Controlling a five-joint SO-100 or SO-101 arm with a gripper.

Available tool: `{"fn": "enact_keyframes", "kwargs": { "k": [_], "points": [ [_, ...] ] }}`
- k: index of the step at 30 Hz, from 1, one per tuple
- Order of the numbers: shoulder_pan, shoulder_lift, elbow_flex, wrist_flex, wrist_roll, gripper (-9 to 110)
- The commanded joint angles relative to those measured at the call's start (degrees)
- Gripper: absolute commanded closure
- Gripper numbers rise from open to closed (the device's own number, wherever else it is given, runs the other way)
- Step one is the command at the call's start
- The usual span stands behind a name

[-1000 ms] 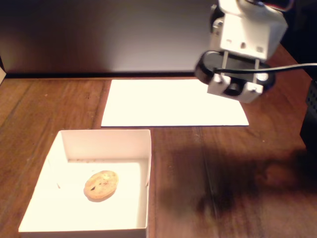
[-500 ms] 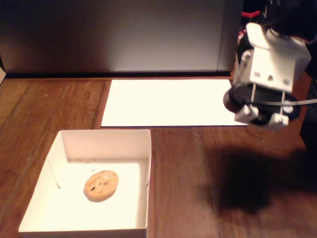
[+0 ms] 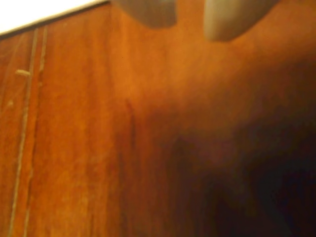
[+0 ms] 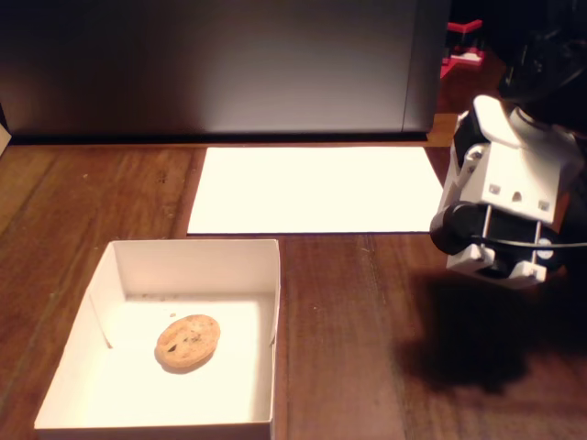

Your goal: Grasp a mini cookies block and put it in the white box.

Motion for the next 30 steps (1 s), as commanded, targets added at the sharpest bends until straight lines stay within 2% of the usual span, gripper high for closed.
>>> {"fn": "enact_keyframes", "kwargs": {
  "k": [1,11,30],
  "points": [
    [-0.53,5.54,2.11,-1.76,0.18,101],
    [0.0,26.02,13.1,2.29,-0.97,101],
    [0.26,26.37,14.33,2.64,-1.76,101]
  ]
}}
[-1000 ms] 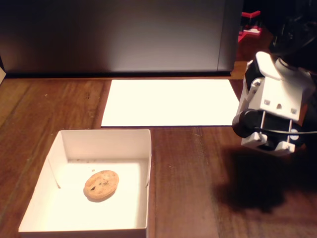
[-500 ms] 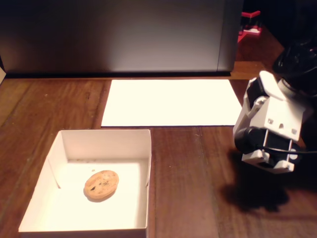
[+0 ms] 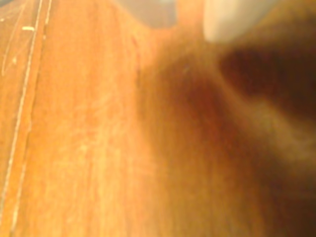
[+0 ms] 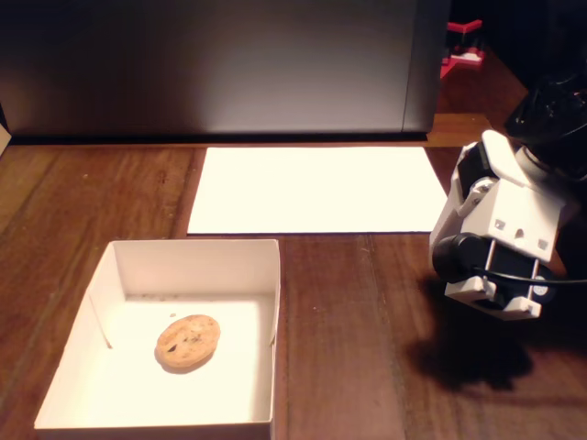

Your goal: Grasp a mini cookies block and put it in the white box.

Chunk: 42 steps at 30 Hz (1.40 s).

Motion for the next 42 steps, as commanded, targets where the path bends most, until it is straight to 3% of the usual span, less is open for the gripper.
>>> {"fn": "enact_keyframes", "kwargs": {
  "k": [1,42],
  "points": [
    [-0.26,3.96,-0.35,0.35,-0.44,101],
    [-0.26,4.04,-0.53,1.32,1.76,101]
  ]
}}
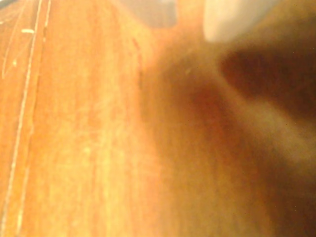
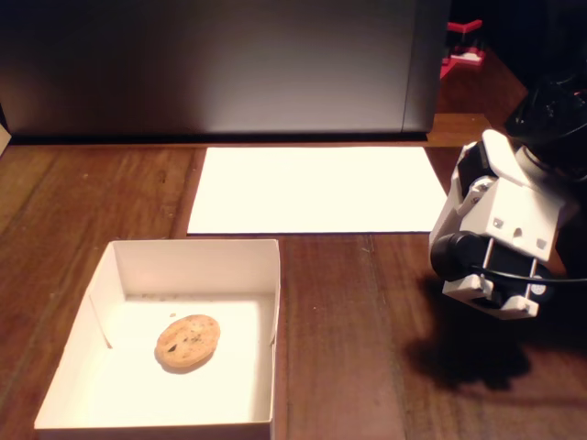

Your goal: Grasp a mini cookies block and put it in the white box.

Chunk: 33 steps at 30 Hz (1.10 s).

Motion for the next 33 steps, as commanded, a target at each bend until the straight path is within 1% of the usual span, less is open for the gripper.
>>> {"fn": "enact_keyframes", "kwargs": {
  "k": [1,10,21,26,33],
  "points": [
    [-0.26,4.04,-0.53,1.41,1.05,101],
    [-0.35,4.04,-0.62,1.85,2.99,101],
    [-0.26,4.04,-0.62,1.49,1.58,101],
    [-0.26,4.04,-0.44,0.88,6.06,101],
    [-0.26,4.04,-0.35,0.53,5.01,101]
  ]
}}
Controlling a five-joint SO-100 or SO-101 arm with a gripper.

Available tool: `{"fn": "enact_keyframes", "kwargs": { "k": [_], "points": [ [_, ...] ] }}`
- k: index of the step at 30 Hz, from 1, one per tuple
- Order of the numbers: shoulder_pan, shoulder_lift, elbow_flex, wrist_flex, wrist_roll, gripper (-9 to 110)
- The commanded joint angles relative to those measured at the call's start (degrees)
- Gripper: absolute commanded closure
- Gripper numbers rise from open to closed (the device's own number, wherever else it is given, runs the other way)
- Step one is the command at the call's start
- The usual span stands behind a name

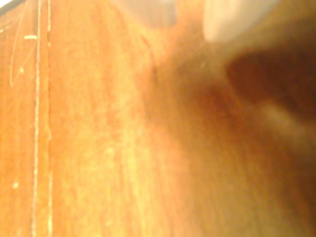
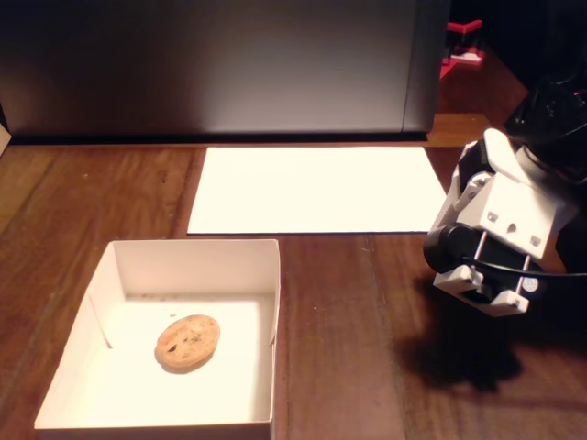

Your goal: Grasp a mini cookies block and put it in the white box.

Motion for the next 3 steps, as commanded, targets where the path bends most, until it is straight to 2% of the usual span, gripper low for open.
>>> {"fn": "enact_keyframes", "kwargs": {
  "k": [1,3],
  "points": [
    [-0.26,4.04,-0.35,-0.09,-0.09,101],
    [-0.26,4.04,-0.26,-0.26,-0.35,101]
  ]
}}
